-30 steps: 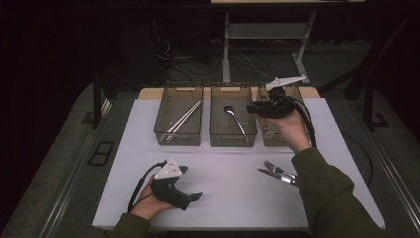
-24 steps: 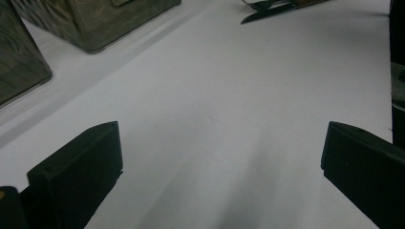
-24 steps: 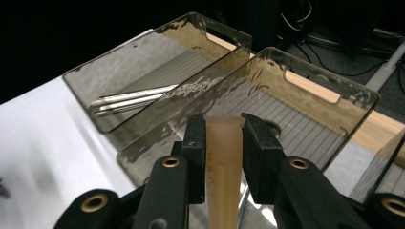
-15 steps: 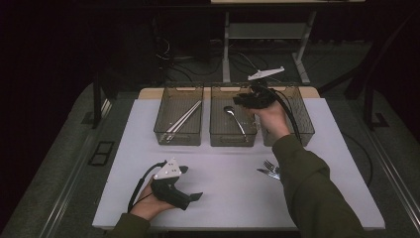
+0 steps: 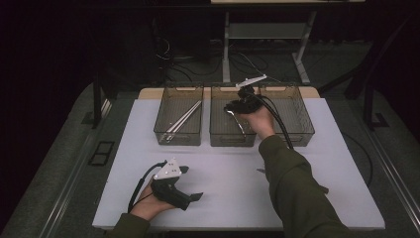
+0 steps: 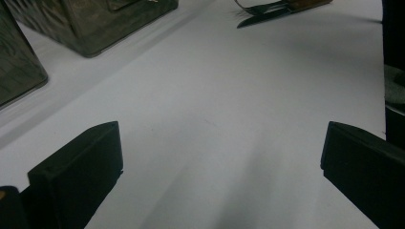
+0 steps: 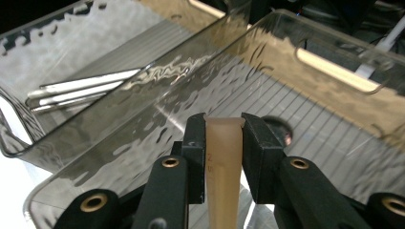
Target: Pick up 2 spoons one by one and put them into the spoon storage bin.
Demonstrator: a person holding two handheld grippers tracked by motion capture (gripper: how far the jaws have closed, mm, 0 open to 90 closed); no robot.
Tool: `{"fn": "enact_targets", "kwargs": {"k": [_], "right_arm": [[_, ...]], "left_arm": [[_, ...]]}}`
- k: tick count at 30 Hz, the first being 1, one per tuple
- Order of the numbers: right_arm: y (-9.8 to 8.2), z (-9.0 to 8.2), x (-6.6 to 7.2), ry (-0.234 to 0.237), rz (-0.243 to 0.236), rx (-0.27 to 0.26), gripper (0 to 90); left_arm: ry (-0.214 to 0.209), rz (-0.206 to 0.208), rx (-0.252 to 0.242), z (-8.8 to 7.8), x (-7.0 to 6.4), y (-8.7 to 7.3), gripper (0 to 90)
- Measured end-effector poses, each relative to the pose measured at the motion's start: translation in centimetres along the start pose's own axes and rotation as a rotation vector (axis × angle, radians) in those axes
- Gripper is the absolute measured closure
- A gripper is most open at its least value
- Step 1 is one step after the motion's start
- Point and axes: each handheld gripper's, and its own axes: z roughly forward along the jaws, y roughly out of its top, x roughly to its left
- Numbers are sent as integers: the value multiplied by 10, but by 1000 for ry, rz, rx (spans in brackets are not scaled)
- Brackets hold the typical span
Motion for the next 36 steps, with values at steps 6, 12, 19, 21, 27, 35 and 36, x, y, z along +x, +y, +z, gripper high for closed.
{"fn": "enact_targets", "kwargs": {"k": [6, 12, 19, 21, 27, 35, 36], "right_arm": [[-6, 12, 3, -23, -8, 42, 720], [-9, 17, 6, -33, -19, 92, 711], [-9, 12, 4, 0, 17, 82, 588], [-8, 9, 4, -3, 17, 73, 564], [-6, -4, 4, 5, 16, 40, 497], [-10, -30, 4, 49, 6, -12, 423], [-11, -35, 4, 53, -2, -24, 418]], "left_arm": [[0, 0, -1, 0, 1, 0, 0], [1, 2, 2, 1, 0, 0, 0], [3, 3, 6, 1, 0, 0, 0], [3, 5, 6, 1, 0, 0, 0], [5, 3, 9, 1, 1, -1, 0], [12, 4, 9, 1, 3, -1, 0], [13, 1, 9, 1, 3, -1, 0]]}}
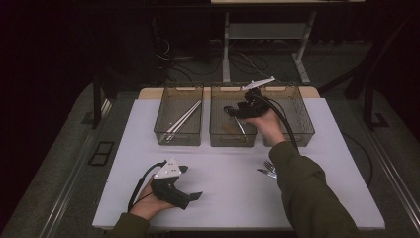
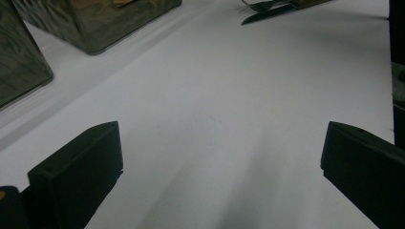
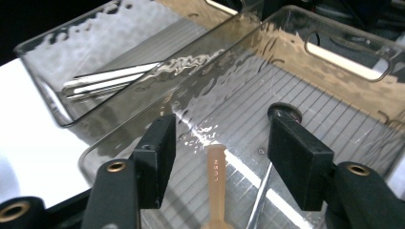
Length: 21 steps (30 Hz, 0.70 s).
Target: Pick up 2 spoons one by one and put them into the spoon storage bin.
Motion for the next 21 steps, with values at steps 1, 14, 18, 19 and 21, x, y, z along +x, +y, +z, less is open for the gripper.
{"fn": "enact_targets", "kwargs": {"k": [1, 14, 18, 19, 21], "right_arm": [[-1, -3, 0, 5, -1, -5, 413], [-26, -46, 4, 65, -27, -55, 385], [-37, -57, 4, 78, -28, -66, 379], [-39, -59, 4, 83, -30, -68, 377], [-44, -64, 5, 88, -33, -73, 374]], "left_arm": [[1, -1, -4, 0, 0, 0, 0], [19, -13, -6, -1, 6, -2, 0], [19, -21, -12, -1, 6, -2, 0], [19, -21, -13, -1, 6, -2, 0], [22, -20, -11, -1, 5, -2, 0]]}}
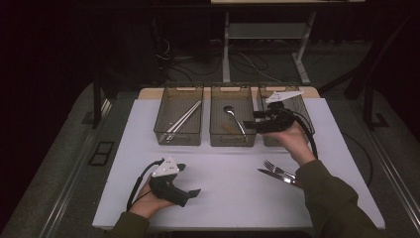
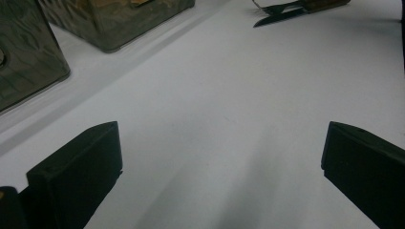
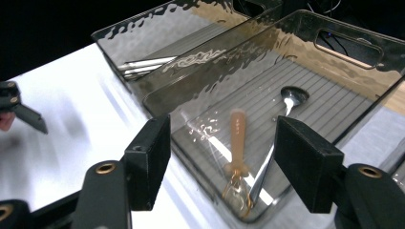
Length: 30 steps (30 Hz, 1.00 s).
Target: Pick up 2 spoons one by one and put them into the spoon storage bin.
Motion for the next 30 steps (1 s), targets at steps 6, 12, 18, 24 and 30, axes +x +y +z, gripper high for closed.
{"fn": "enact_targets", "kwargs": {"k": [6, 12, 18, 24, 30], "right_arm": [[-13, -16, 5, 14, -8, -18, 370], [-32, -30, 8, 18, -9, -32, 366], [-53, -45, 7, 17, 0, -39, 366], [-76, -60, 5, 15, 9, -26, 366], [-90, -73, 8, 17, -2, -10, 365]], "left_arm": [[13, -1, 5, 0, 0, 0, 0], [9, 4, 6, 1, -3, 1, 0], [6, 1, 0, 0, -2, 1, 0], [8, 4, 4, 0, -3, 1, 0], [13, 5, -1, -2, -4, 1, 0]]}}
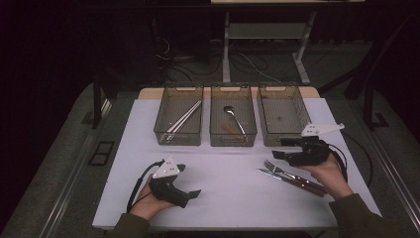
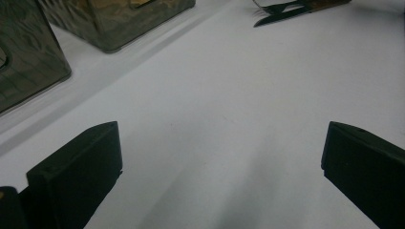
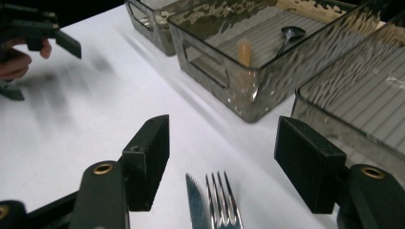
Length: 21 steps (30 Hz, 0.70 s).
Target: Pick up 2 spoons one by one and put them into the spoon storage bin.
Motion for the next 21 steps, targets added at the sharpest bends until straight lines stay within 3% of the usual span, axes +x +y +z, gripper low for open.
{"fn": "enact_targets", "kwargs": {"k": [11, 21], "right_arm": [[-25, -19, 1, -11, 9, 7, 368], [-45, -34, -1, -27, 28, 53, 493]], "left_arm": [[-5, -3, -1, 0, 0, 0, 0], [-8, 3, 5, 0, -1, 1, 0]]}}
